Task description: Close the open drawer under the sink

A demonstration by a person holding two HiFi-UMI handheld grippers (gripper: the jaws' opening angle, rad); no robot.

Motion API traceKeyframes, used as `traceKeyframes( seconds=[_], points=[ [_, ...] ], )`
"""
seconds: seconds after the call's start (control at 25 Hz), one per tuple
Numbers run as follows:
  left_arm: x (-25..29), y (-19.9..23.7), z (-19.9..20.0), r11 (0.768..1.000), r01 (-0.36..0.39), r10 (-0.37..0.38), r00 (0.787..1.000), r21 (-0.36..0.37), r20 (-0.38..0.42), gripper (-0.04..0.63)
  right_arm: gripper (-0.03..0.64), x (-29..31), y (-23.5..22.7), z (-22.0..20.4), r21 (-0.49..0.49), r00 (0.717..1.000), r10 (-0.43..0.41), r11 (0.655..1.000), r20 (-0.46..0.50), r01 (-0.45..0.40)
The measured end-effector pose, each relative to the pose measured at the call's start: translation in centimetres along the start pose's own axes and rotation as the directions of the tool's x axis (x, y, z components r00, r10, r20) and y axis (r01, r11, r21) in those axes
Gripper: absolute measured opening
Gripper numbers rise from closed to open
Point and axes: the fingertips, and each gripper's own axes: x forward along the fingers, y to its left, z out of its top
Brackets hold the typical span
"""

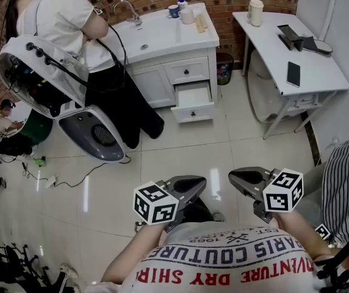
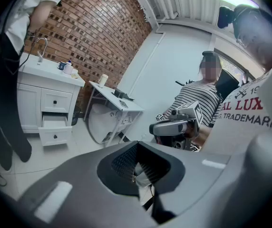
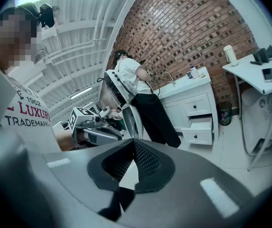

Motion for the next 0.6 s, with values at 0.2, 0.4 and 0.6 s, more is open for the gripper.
traceKeyframes(
  seconds=[0.2, 0.4, 0.6],
  points=[
    [1.1, 2.4, 0.5, 1.000, -0.006, 0.006, 1.000, -0.005, 0.011, -0.017, 0.008, 0.6, -2.7, 0.7, 0.005, 0.999, -0.024, 1.000, 0.022, 0.023],
    [1.6, 6.0, 0.8, 1.000, -0.018, 0.018, 1.000, -0.001, 0.024, -0.017, 0.008, 2.9, -5.3, 0.8, -0.038, 0.999, -0.042, 0.998, 0.032, 0.043],
    [1.6, 11.8, 0.6, 0.999, -0.031, 0.033, 0.999, -0.044, 0.034, -0.017, 0.008, 6.8, -8.8, 1.9, -0.044, 0.998, -0.049, 0.998, 0.032, 0.050]
  ],
)
